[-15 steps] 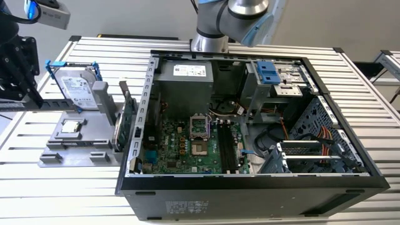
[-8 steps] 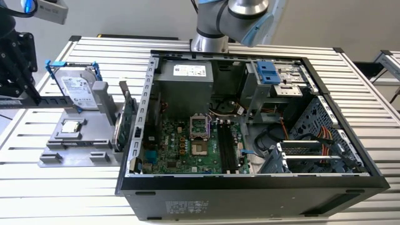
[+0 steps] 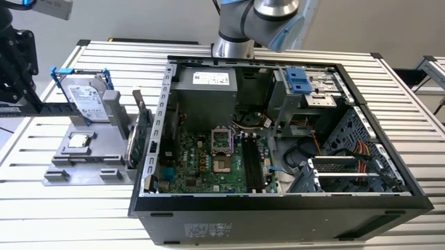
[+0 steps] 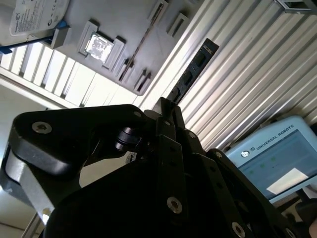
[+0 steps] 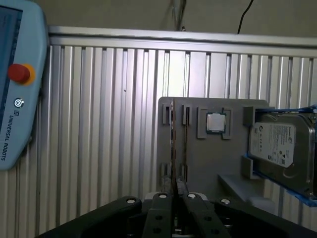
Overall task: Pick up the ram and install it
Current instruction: 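Pick up the ram and move it above insertion slot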
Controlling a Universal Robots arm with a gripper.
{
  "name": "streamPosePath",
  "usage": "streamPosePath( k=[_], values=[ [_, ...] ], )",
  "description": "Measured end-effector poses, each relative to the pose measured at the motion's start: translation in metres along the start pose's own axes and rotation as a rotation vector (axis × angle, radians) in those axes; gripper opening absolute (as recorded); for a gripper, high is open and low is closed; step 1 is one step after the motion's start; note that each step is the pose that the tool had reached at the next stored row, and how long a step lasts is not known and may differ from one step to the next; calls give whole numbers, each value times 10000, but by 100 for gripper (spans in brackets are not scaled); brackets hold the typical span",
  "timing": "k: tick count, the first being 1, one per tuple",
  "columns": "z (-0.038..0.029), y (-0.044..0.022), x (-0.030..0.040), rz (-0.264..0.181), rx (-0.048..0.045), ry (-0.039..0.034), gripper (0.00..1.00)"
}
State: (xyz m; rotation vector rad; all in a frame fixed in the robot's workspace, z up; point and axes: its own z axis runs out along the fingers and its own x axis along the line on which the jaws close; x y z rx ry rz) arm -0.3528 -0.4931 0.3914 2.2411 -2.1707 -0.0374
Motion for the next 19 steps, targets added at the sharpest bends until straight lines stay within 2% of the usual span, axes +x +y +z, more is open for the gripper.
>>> streamPosePath(
  k=[8, 13, 19],
  values=[
    [-81, 3, 0, 0, 0, 0, 0],
    [-85, 1, 0, 0, -4, -1, 0],
    [-87, -72, 2, 0, -8, 0, 0]
  ],
)
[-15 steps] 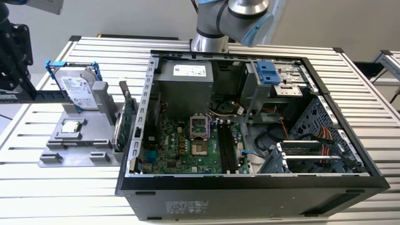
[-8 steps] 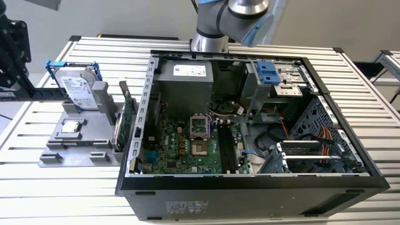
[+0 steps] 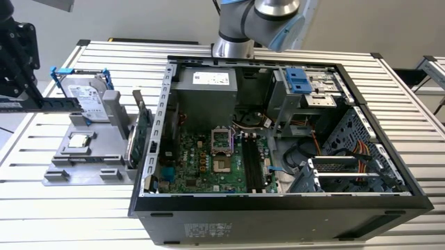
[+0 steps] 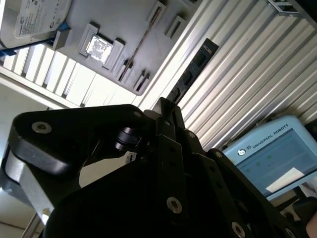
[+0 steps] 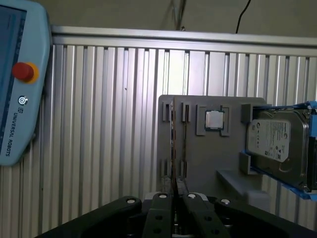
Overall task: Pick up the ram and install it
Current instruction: 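Pick up the ram and move it above insertion slot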
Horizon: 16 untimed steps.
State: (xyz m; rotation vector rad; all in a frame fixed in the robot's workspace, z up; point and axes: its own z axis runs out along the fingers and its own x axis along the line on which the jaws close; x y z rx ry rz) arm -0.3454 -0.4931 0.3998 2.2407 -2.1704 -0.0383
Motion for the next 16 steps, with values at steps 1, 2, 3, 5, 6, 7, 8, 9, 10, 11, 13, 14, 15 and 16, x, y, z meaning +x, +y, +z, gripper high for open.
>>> streamPosePath(
  k=[1, 2, 3, 5, 6, 7, 8, 9, 10, 11, 13, 14, 15, 16],
  values=[
    [-1, -20, 1, 0, -3, 0, 0],
    [-2, -43, 1, 0, -6, 0, 0],
    [-2, -67, 2, 0, -8, 0, 0],
    [-4, -115, 4, 0, -11, 0, 0],
    [-5, -139, 4, 0, -11, -1, 0],
    [-6, -161, 5, -1, -12, 0, 0],
    [-7, -184, 6, -1, -13, 0, 0],
    [-7, -206, 6, 0, -13, 0, 0],
    [-7, -224, 7, 0, -12, -1, 0],
    [-8, -241, 8, -1, -12, -1, 0],
    [-9, -272, 9, 0, -13, -1, 0],
    [-9, -288, 9, 0, -13, -1, 0],
    [-10, -303, 10, 0, -13, 0, 0],
    [-11, -318, 10, 0, -13, -1, 0]
  ],
)
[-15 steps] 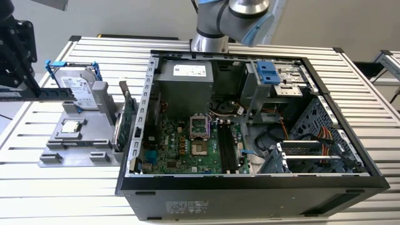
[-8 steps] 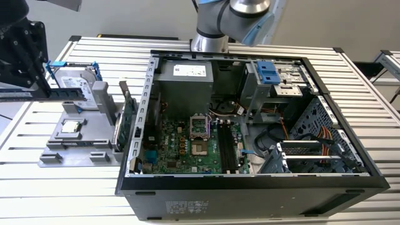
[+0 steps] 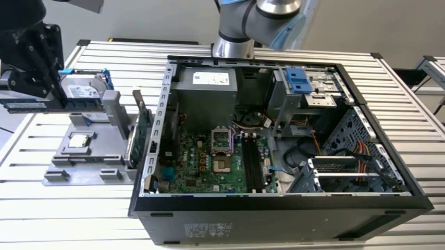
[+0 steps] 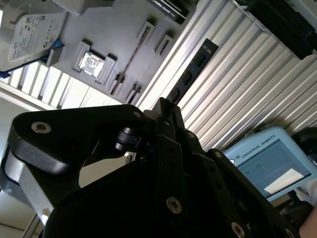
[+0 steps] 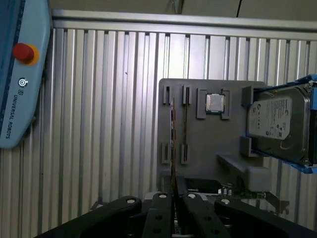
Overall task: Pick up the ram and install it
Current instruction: 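Pick up the ram and move it above insertion slot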
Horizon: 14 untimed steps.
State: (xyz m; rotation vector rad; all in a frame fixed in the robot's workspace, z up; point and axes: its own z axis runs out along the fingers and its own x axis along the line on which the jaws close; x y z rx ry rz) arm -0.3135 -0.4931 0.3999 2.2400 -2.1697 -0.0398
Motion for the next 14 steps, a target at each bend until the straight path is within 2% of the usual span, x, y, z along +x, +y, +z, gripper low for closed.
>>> streamPosePath(
  k=[14],
  values=[
    [-7, -228, 7, 0, -29, -1, 0]
  ],
)
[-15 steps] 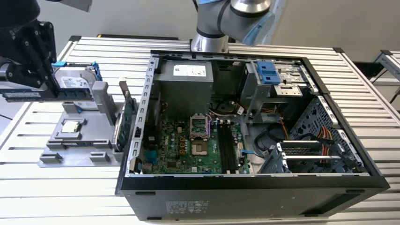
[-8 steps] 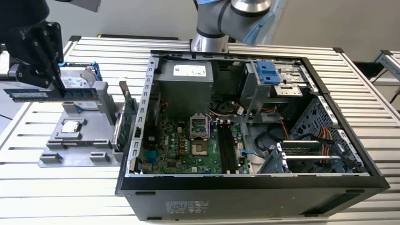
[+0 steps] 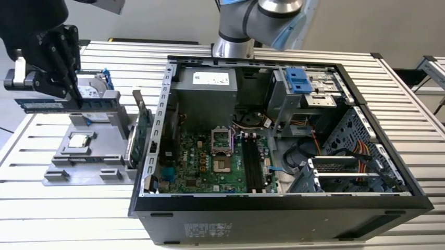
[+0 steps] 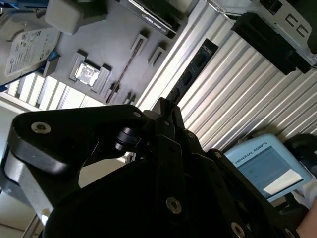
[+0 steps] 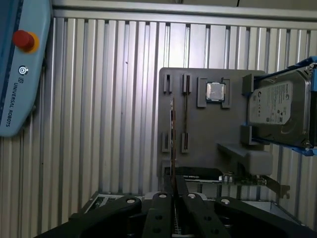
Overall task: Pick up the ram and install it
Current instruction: 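Pick up the ram and move it above insertion slot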
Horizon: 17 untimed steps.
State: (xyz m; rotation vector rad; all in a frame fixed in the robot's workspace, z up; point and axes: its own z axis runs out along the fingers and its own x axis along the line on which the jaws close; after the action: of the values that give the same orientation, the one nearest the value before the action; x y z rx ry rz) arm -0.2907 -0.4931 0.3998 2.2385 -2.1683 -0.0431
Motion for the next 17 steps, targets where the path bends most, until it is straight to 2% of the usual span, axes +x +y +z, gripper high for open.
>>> streamPosePath(
  k=[17],
  values=[
    [-13, -334, 11, 0, -101, -2, 0]
  ],
)
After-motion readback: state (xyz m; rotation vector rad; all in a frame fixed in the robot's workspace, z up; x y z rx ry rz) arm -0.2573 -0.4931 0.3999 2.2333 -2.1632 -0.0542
